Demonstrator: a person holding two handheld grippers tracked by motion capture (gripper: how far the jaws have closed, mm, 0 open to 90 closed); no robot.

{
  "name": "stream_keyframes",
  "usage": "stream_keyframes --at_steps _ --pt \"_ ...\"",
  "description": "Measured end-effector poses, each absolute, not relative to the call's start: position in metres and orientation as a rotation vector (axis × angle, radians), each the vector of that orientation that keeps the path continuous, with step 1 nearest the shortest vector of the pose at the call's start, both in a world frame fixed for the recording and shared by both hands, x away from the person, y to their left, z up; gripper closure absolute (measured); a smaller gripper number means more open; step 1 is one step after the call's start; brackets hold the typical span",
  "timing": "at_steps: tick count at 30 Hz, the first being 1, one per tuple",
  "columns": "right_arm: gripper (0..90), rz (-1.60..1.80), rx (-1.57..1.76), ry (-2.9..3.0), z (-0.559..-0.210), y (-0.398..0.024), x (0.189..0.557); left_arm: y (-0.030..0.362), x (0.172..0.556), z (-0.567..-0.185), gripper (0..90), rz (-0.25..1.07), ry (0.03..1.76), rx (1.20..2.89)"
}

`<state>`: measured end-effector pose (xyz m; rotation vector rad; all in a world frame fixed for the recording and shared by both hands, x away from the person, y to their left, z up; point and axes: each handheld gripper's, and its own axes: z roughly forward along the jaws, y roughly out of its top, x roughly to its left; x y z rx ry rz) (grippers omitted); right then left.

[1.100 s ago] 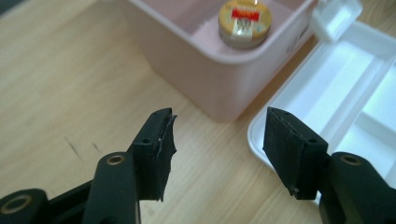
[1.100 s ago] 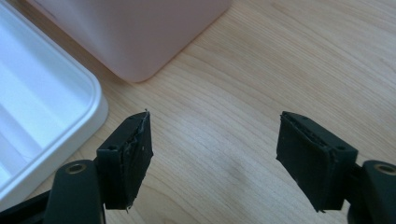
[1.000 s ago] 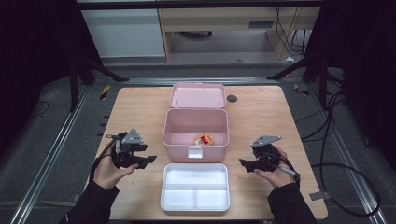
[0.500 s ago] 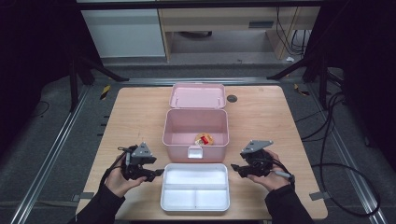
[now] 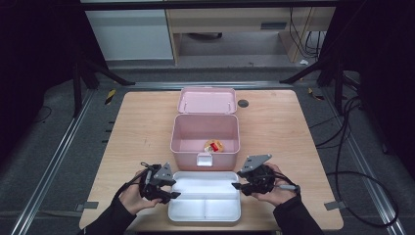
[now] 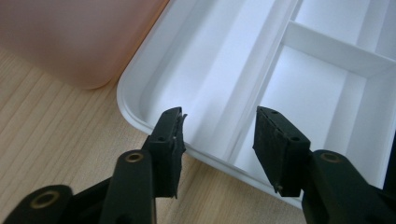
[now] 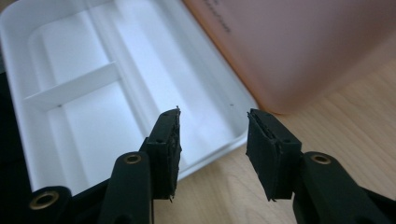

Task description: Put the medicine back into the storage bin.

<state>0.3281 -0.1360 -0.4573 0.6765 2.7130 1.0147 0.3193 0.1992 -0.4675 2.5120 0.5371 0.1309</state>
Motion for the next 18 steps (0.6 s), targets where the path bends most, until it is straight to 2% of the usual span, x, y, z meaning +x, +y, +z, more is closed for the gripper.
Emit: stream_keyframes --at_steps 7,18 --pt "62.4 0.955 0.545 2.839 -0.463 -0.122 0.323 0.190 0.319 -0.468 56.7 0.138 0.448 2.580" --pt "73.0 0.752 0.431 2.978 -0.476 -0.107 0.323 0.172 0.322 -0.478 60.2 0.076 0.319 2.732"
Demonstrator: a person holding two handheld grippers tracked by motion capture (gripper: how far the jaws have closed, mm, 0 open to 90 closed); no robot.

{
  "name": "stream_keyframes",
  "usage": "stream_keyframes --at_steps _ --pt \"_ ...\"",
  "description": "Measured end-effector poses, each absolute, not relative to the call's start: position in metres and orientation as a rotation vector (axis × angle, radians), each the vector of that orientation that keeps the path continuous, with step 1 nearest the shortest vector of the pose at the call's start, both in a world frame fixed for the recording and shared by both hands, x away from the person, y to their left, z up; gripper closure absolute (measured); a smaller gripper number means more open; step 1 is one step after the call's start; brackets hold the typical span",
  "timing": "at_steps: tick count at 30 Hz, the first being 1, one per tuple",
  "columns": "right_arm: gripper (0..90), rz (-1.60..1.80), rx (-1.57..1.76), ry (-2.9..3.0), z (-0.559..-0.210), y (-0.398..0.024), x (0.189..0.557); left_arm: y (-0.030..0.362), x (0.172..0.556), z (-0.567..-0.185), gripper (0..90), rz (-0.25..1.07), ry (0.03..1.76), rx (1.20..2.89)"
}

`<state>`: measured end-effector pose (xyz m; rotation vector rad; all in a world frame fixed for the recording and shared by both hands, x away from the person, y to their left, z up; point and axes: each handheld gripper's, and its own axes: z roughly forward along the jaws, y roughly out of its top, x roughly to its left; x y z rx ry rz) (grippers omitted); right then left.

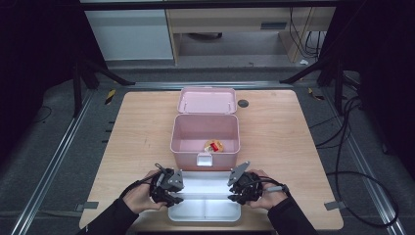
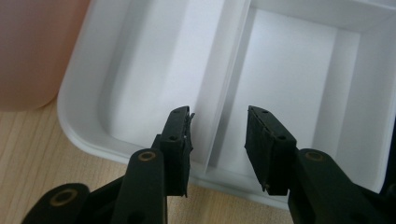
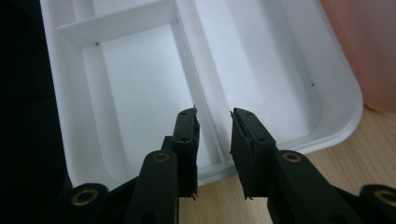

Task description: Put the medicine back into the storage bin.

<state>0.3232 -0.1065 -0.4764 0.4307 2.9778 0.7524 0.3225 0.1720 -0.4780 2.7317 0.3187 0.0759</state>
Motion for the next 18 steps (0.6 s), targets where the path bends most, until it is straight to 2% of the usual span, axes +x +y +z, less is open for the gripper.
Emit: stream_keyframes --at_steps 9,18 --pt "81.4 0.626 0.371 3.034 -0.480 -0.095 0.329 0.166 0.327 -0.483 64.6 0.046 0.247 2.788" --pt "84.4 0.513 0.298 3.068 -0.483 -0.086 0.333 0.166 0.338 -0.481 79.1 -0.004 0.200 2.823"
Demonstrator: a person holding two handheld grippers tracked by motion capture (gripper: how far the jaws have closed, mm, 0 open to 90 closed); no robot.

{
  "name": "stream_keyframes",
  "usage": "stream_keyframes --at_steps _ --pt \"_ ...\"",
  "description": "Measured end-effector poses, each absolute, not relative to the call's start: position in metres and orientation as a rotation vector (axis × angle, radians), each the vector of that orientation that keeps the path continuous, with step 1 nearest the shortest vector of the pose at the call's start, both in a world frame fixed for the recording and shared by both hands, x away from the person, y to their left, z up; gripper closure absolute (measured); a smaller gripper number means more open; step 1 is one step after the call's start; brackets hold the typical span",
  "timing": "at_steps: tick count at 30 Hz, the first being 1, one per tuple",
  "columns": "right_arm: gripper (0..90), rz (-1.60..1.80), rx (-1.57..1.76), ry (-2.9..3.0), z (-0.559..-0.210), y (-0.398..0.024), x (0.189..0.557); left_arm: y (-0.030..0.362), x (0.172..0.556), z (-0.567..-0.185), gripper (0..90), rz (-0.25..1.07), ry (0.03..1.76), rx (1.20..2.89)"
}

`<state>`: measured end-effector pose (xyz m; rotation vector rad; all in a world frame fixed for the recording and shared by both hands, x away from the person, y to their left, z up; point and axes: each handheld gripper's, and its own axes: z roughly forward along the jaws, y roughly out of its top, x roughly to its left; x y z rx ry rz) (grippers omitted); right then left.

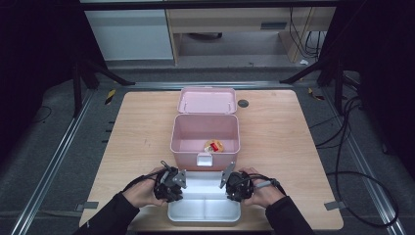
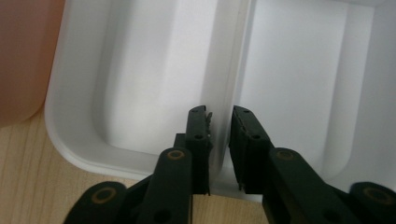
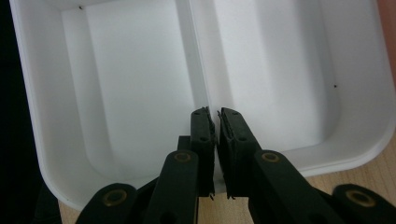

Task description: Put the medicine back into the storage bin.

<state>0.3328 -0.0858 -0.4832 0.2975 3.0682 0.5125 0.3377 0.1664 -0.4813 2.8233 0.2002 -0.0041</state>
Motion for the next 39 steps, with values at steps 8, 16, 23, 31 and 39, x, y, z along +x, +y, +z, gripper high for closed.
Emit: stream_keyframes --at_steps 8,16,23,31,39 --pt "85.9 0.514 0.290 3.101 -0.484 -0.086 0.336 0.159 0.343 -0.479 86.0 -0.039 0.146 2.900" --pt "87.0 0.557 0.248 3.133 -0.475 -0.090 0.331 0.162 0.334 -0.465 87.0 -0.083 0.098 2.873" --pt "87.2 0.591 0.172 3.123 -0.445 -0.089 0.315 0.165 0.310 -0.431 88.2 -0.033 0.069 2.875" --pt "88.1 0.619 0.152 3.101 -0.404 -0.089 0.305 0.169 0.305 -0.389 87.5 0.014 0.061 2.860" --pt "87.8 0.680 0.149 3.044 -0.369 -0.094 0.317 0.173 0.315 -0.347 87.4 0.085 0.055 2.809"
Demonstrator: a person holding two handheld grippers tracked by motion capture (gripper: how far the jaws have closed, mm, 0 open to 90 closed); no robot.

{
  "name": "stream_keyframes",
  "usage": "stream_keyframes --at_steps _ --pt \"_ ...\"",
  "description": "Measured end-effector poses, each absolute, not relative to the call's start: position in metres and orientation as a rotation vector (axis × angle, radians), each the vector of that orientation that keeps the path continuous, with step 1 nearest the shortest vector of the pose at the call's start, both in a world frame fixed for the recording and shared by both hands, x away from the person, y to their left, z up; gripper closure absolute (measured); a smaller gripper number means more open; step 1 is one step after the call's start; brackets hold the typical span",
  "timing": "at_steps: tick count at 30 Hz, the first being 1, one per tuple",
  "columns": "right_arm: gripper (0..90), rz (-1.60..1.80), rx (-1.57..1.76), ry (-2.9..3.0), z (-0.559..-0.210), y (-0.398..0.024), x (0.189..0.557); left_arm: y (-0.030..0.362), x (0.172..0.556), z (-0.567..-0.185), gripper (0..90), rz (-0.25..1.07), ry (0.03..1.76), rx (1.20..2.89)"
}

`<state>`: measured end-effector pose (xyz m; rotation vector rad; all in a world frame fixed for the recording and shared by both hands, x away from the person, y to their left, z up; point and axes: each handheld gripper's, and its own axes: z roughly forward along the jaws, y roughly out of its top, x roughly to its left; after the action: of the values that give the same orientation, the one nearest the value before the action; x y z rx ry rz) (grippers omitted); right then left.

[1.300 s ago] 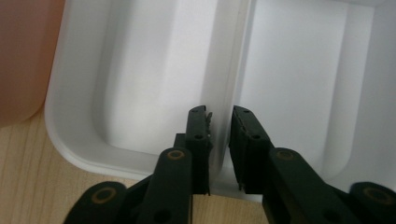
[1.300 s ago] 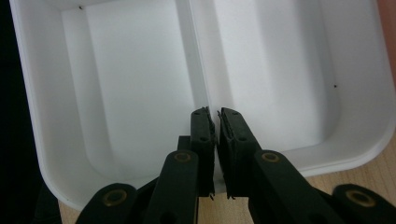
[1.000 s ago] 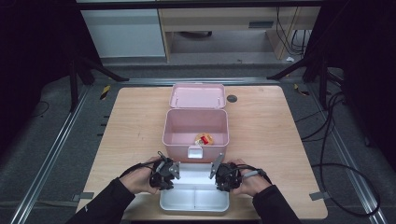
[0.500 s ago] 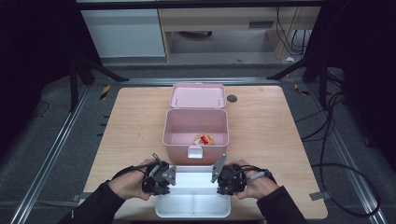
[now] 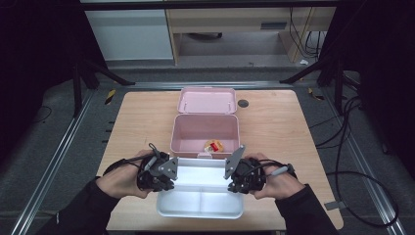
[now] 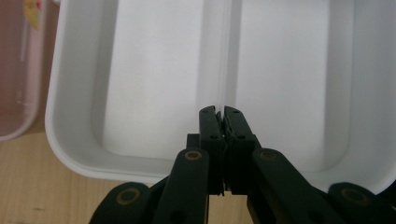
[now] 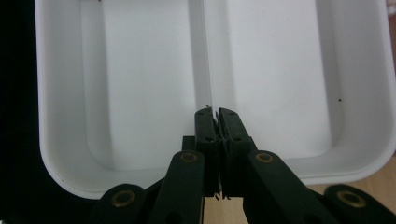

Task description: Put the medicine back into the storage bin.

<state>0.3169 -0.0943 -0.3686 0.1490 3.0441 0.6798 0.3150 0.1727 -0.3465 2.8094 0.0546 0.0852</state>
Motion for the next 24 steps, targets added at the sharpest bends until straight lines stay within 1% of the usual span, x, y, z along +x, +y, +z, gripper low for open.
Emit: stream_keyframes --at_steps 7,13,24 --pt "87.9 0.673 0.126 3.001 -0.344 -0.097 0.331 0.168 0.331 -0.323 87.3 0.148 0.047 2.814" --pt "87.9 0.687 0.116 2.960 -0.326 -0.105 0.352 0.163 0.353 -0.306 87.4 0.190 0.040 2.806" --pt "87.9 0.689 0.107 2.914 -0.312 -0.108 0.392 0.162 0.397 -0.294 87.5 0.210 0.032 2.794"
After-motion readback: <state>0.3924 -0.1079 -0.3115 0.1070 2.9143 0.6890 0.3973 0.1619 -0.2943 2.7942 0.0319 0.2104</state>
